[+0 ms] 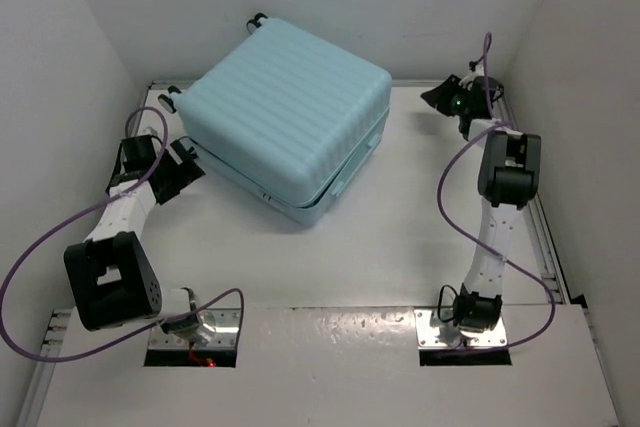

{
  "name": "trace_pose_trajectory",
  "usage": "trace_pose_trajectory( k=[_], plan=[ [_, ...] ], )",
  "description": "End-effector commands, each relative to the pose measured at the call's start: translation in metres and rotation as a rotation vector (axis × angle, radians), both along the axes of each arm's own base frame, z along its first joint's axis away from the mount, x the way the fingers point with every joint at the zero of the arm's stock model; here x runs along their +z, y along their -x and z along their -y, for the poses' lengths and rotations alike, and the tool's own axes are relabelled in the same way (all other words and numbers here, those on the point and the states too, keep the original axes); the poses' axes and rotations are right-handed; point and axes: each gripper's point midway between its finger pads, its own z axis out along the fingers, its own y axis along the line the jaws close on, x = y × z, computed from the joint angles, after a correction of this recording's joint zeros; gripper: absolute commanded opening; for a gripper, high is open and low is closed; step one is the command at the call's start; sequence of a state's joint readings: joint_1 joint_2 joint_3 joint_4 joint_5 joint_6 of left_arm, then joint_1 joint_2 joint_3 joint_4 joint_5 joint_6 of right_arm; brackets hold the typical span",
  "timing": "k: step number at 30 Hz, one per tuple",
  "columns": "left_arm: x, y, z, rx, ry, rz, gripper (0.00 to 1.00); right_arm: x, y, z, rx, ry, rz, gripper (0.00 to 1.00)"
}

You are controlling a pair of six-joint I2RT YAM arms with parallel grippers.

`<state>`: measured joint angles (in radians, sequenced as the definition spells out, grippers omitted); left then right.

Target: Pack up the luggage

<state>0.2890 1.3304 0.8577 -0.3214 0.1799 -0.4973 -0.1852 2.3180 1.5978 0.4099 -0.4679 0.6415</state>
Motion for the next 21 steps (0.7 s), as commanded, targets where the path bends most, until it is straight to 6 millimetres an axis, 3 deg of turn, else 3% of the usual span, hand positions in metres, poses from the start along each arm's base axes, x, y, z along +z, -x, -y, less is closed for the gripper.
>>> trace_pose_trajectory(
  k=[1, 5, 6, 7, 8, 9, 11, 14, 15, 17, 18, 20, 21],
  plan=[
    [-0.011, 0.001, -0.005, 0.065, 0.026, -0.018, 0.87, 0.013, -0.023, -0.060, 0.162, -0.112, 0.102, 0.40],
    [-0.008, 0.001, -0.023, 0.138, 0.006, -0.016, 0.90, 0.000, -0.033, -0.116, 0.205, -0.244, 0.056, 0.46],
    [-0.008, 0.001, -0.023, 0.138, 0.006, -0.016, 0.91, 0.011, -0.044, -0.124, 0.212, -0.259, 0.082, 0.46],
    [-0.011, 0.002, -0.025, 0.155, 0.007, -0.027, 0.91, -0.001, -0.044, -0.150, 0.231, -0.273, 0.061, 0.47],
    [-0.015, 0.002, -0.025, 0.155, 0.009, -0.036, 0.91, 0.012, -0.054, -0.150, 0.236, -0.269, 0.100, 0.47],
    [-0.015, 0.002, -0.026, 0.174, 0.012, -0.036, 0.92, -0.006, -0.053, -0.168, 0.249, -0.283, 0.051, 0.47],
    [-0.025, 0.003, -0.030, 0.213, 0.032, -0.067, 0.92, 0.008, -0.060, -0.189, 0.285, -0.294, 0.083, 0.47],
    [-0.031, 0.002, -0.042, 0.286, 0.025, -0.089, 0.95, 0.005, -0.032, -0.231, 0.413, -0.321, 0.063, 0.41],
    [-0.037, 0.000, -0.045, 0.295, 0.018, -0.097, 0.95, 0.006, -0.012, -0.248, 0.505, -0.347, 0.040, 0.37],
    [-0.031, -0.012, -0.051, 0.312, 0.014, -0.071, 0.95, 0.011, 0.018, -0.259, 0.588, -0.380, 0.033, 0.31],
    [-0.038, -0.015, -0.058, 0.337, 0.018, -0.086, 0.95, 0.014, 0.041, -0.272, 0.690, -0.398, 0.013, 0.27],
    [-0.040, -0.027, -0.062, 0.337, 0.015, -0.069, 0.95, 0.016, 0.076, -0.277, 0.758, -0.446, -0.026, 0.25],
    [-0.029, -0.045, -0.066, 0.335, 0.025, -0.018, 0.95, 0.013, 0.093, -0.277, 0.778, -0.459, -0.057, 0.24]
  ],
)
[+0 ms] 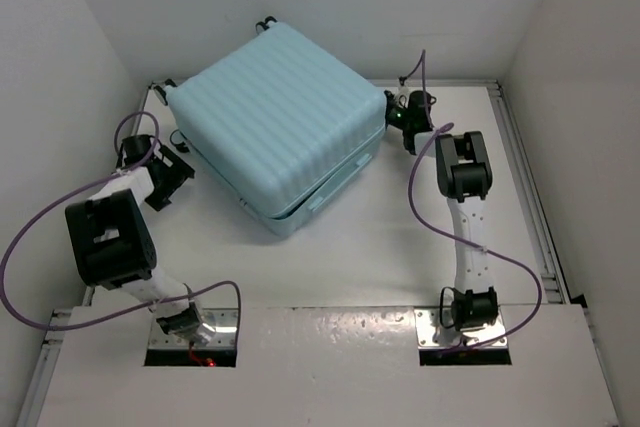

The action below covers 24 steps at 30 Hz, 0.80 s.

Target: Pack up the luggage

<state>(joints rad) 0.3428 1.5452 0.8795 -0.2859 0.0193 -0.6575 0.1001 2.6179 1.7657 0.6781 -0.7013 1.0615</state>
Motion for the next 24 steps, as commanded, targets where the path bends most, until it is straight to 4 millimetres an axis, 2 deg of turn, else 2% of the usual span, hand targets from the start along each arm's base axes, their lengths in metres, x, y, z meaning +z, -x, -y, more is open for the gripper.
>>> trace_pose_trajectory(
  k=[1, 2, 3, 4, 5, 6, 7, 8, 9, 10, 11, 12, 13, 15, 16, 17, 19, 20, 22, 23, 24],
  plan=[
    [0.034, -0.055, -0.020, 0.034, -0.015, 0.173, 0.95, 0.075, 0.096, -0.066, 0.406, -0.125, 0.127, 0.24],
    [0.022, -0.066, -0.021, 0.033, 0.006, 0.162, 0.95, 0.053, 0.124, -0.067, 0.455, -0.137, 0.051, 0.24],
    [0.027, -0.080, -0.026, 0.032, -0.005, 0.194, 0.95, 0.065, 0.134, -0.068, 0.484, -0.146, 0.092, 0.24],
    [0.042, -0.101, -0.028, 0.004, -0.022, 0.246, 0.95, 0.067, 0.144, -0.070, 0.511, -0.147, 0.106, 0.24],
    [0.047, -0.116, -0.022, -0.041, -0.019, 0.273, 0.95, 0.070, 0.170, -0.072, 0.572, -0.160, 0.093, 0.24],
    [0.035, -0.127, -0.020, -0.068, -0.017, 0.260, 0.95, 0.075, 0.179, -0.074, 0.598, -0.159, 0.133, 0.24],
    [0.055, -0.153, -0.010, -0.161, -0.065, 0.313, 0.94, 0.079, 0.188, -0.075, 0.624, -0.166, 0.128, 0.24],
    [0.060, -0.166, 0.005, -0.238, -0.063, 0.334, 0.94, 0.092, 0.206, -0.080, 0.669, -0.165, 0.185, 0.24],
    [0.050, -0.175, 0.015, -0.288, -0.066, 0.318, 0.94, 0.090, 0.217, -0.079, 0.683, -0.167, 0.177, 0.23],
    [0.065, -0.193, 0.038, -0.394, -0.102, 0.353, 0.94, 0.094, 0.231, -0.084, 0.728, -0.166, 0.189, 0.23],
    [0.068, -0.200, 0.059, -0.486, -0.083, 0.369, 0.94, 0.104, 0.255, -0.086, 0.773, -0.160, 0.245, 0.23],
    [0.068, -0.206, 0.071, -0.540, -0.106, 0.367, 0.93, 0.106, 0.267, -0.087, 0.805, -0.159, 0.253, 0.23],
    [0.072, -0.219, 0.098, -0.614, -0.106, 0.392, 0.93, 0.110, 0.282, -0.090, 0.833, -0.159, 0.263, 0.23],
    [0.074, -0.226, 0.130, -0.715, -0.084, 0.415, 0.93, 0.111, 0.312, -0.094, 0.901, -0.157, 0.295, 0.23],
    [0.075, -0.230, 0.158, -0.794, -0.056, 0.433, 0.92, 0.118, 0.320, -0.097, 0.917, -0.152, 0.327, 0.23],
    [0.075, -0.231, 0.172, -0.842, -0.036, 0.447, 0.91, 0.124, 0.328, -0.098, 0.935, -0.147, 0.349, 0.23],
    [0.081, -0.230, 0.197, -0.924, -0.021, 0.478, 0.89, 0.123, 0.343, -0.095, 0.952, -0.143, 0.346, 0.23],
    [0.081, -0.221, 0.222, -0.997, 0.006, 0.482, 0.89, 0.124, 0.349, -0.095, 0.970, -0.135, 0.368, 0.23],
    [0.079, -0.209, 0.246, -1.079, 0.020, 0.483, 0.89, 0.127, 0.361, -0.092, 0.985, -0.127, 0.393, 0.22],
    [0.070, -0.195, 0.267, -1.147, 0.028, 0.458, 0.89, 0.126, 0.368, -0.091, 1.000, -0.124, 0.392, 0.22],
    [0.073, -0.189, 0.276, -1.180, 0.030, 0.459, 0.89, 0.134, 0.373, -0.093, 1.014, -0.117, 0.440, 0.20]
  ],
)
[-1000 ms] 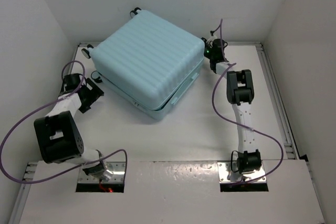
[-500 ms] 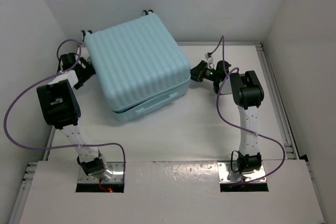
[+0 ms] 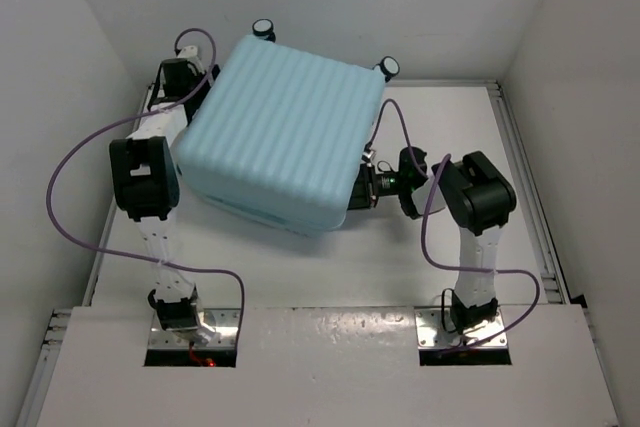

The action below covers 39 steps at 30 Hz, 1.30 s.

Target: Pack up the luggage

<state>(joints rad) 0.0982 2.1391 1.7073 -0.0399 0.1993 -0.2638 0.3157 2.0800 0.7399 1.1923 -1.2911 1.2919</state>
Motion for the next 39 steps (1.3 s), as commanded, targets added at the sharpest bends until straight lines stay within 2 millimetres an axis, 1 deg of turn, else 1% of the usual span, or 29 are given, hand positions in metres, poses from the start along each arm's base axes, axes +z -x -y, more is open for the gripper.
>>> trace_pose_trajectory(
  k=[1, 2, 4, 5, 6, 7, 8, 9, 11, 12, 14, 15, 16, 18, 20, 21, 24, 25, 27, 28, 29, 31, 32, 33, 34, 35, 36, 37, 39],
  plan=[
    [-0.018, 0.081, 0.204, -0.592, 0.133, -0.157, 0.89, 0.086, 0.034, -0.022, 0.207, -0.216, 0.626, 0.20],
    [-0.030, 0.084, 0.206, -0.569, 0.096, -0.177, 0.91, 0.091, 0.039, -0.024, 0.214, -0.226, 0.648, 0.20],
    [-0.022, 0.072, 0.195, -0.484, 0.067, -0.149, 0.93, 0.099, 0.047, -0.028, 0.227, -0.244, 0.686, 0.19],
    [-0.006, 0.062, 0.188, -0.424, 0.051, -0.098, 0.95, 0.101, 0.049, -0.028, 0.224, -0.247, 0.691, 0.19],
    [0.002, 0.046, 0.155, -0.286, 0.041, -0.071, 1.00, 0.103, 0.052, -0.030, 0.229, -0.252, 0.691, 0.19],
    [0.016, 0.035, 0.137, -0.219, 0.037, -0.029, 1.00, 0.108, 0.053, -0.030, 0.227, -0.258, 0.702, 0.19],
    [0.037, 0.022, 0.117, -0.138, 0.041, 0.034, 1.00, 0.109, 0.054, -0.029, 0.228, -0.257, 0.700, 0.19],
    [0.073, 0.009, 0.075, -0.013, 0.008, 0.120, 1.00, 0.111, 0.057, -0.028, 0.235, -0.258, 0.704, 0.19],
    [0.118, -0.001, 0.031, 0.126, -0.012, 0.214, 1.00, 0.116, 0.065, -0.025, 0.251, -0.265, 0.731, 0.19],
    [0.161, -0.006, -0.006, 0.218, -0.016, 0.313, 1.00, 0.118, 0.069, -0.024, 0.259, -0.266, 0.736, 0.19],
    [0.213, 0.002, -0.050, 0.352, -0.042, 0.412, 1.00, 0.118, 0.075, -0.019, 0.273, -0.263, 0.739, 0.19],
    [0.243, 0.011, -0.079, 0.416, -0.064, 0.461, 1.00, 0.120, 0.078, -0.019, 0.280, -0.268, 0.747, 0.19],
    [0.270, 0.027, -0.097, 0.477, -0.084, 0.500, 1.00, 0.122, 0.081, -0.019, 0.284, -0.270, 0.754, 0.19],
    [0.287, 0.050, -0.115, 0.504, -0.125, 0.496, 1.00, 0.124, 0.085, -0.018, 0.289, -0.273, 0.756, 0.19],
    [0.289, 0.076, -0.129, 0.521, -0.182, 0.475, 1.00, 0.127, 0.090, -0.019, 0.301, -0.282, 0.772, 0.19],
    [0.289, 0.106, -0.133, 0.534, -0.205, 0.458, 1.00, 0.129, 0.092, -0.020, 0.304, -0.286, 0.775, 0.19],
    [0.291, 0.152, -0.124, 0.508, -0.225, 0.466, 1.00, 0.133, 0.100, -0.025, 0.327, -0.305, 0.790, 0.19],
    [0.290, 0.185, -0.120, 0.495, -0.255, 0.472, 1.00, 0.135, 0.101, -0.026, 0.330, -0.307, 0.792, 0.19],
    [0.281, 0.217, -0.113, 0.482, -0.264, 0.439, 1.00, 0.138, 0.103, -0.028, 0.341, -0.315, 0.804, 0.19],
    [0.262, 0.250, -0.107, 0.481, -0.249, 0.375, 1.00, 0.140, 0.103, -0.029, 0.344, -0.319, 0.811, 0.19],
    [0.249, 0.266, -0.103, 0.470, -0.244, 0.334, 1.00, 0.142, 0.100, -0.028, 0.336, -0.318, 0.823, 0.19],
    [0.195, 0.302, -0.093, 0.458, -0.216, 0.161, 1.00, 0.155, 0.092, -0.027, 0.323, -0.327, 0.866, 0.19],
    [0.192, 0.323, -0.084, 0.448, -0.212, 0.154, 1.00, 0.159, 0.077, -0.020, 0.281, -0.311, 0.885, 0.19],
    [0.179, 0.334, -0.080, 0.449, -0.199, 0.110, 1.00, 0.171, 0.063, -0.020, 0.255, -0.306, 0.896, 0.19],
    [0.156, 0.352, -0.077, 0.454, -0.183, 0.018, 1.00, 0.178, 0.053, -0.020, 0.219, -0.302, 0.898, 0.19],
    [0.138, 0.361, -0.074, 0.454, -0.169, -0.033, 0.98, 0.191, 0.029, -0.008, 0.154, -0.282, 0.927, 0.19],
    [0.133, 0.371, -0.070, 0.453, -0.167, -0.047, 0.95, 0.195, 0.007, 0.005, 0.081, -0.246, 0.912, 0.19],
    [0.116, 0.378, -0.068, 0.454, -0.154, -0.096, 0.92, 0.214, -0.020, 0.020, 0.007, -0.225, 0.961, 0.19],
    [0.108, 0.382, -0.066, 0.457, -0.143, -0.115, 0.80, 0.212, -0.072, 0.059, -0.171, -0.127, 0.918, 0.22]
  ],
)
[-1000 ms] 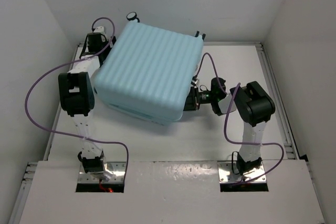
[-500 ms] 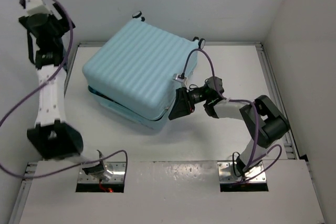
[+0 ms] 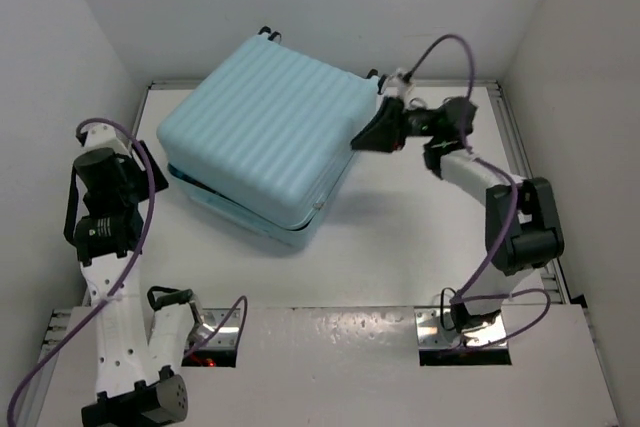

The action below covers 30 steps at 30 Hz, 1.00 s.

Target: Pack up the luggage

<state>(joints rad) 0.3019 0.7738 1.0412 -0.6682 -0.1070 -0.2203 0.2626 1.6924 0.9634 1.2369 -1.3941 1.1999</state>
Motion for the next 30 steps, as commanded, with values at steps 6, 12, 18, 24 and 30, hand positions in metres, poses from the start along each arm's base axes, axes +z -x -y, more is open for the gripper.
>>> trace_pose_trajectory(
  k=[6, 12, 18, 24, 30],
  plan=[
    [-0.056, 0.009, 0.009, -0.001, 0.130, -0.205, 0.75, -0.027, -0.185, 0.145, -0.825, 0.334, 0.027, 0.50],
    [-0.090, 0.013, 0.002, 0.093, 0.211, -0.334, 0.75, -0.052, -0.258, 0.183, -1.039, 0.272, -0.179, 0.56],
    [-0.111, 0.025, -0.014, 0.200, 0.273, -0.395, 0.75, -0.105, -0.330, 0.219, -1.333, 0.361, -0.151, 0.44],
    [-0.137, 0.032, 0.000, 0.183, 0.441, -0.451, 0.78, -0.143, -0.372, 0.168, -1.121, 0.063, -0.464, 0.32],
    [-0.186, 0.042, 0.011, 0.206, 0.694, -0.532, 0.78, -0.146, -0.352, 0.061, -0.836, 0.002, -0.438, 0.37]
  ],
)
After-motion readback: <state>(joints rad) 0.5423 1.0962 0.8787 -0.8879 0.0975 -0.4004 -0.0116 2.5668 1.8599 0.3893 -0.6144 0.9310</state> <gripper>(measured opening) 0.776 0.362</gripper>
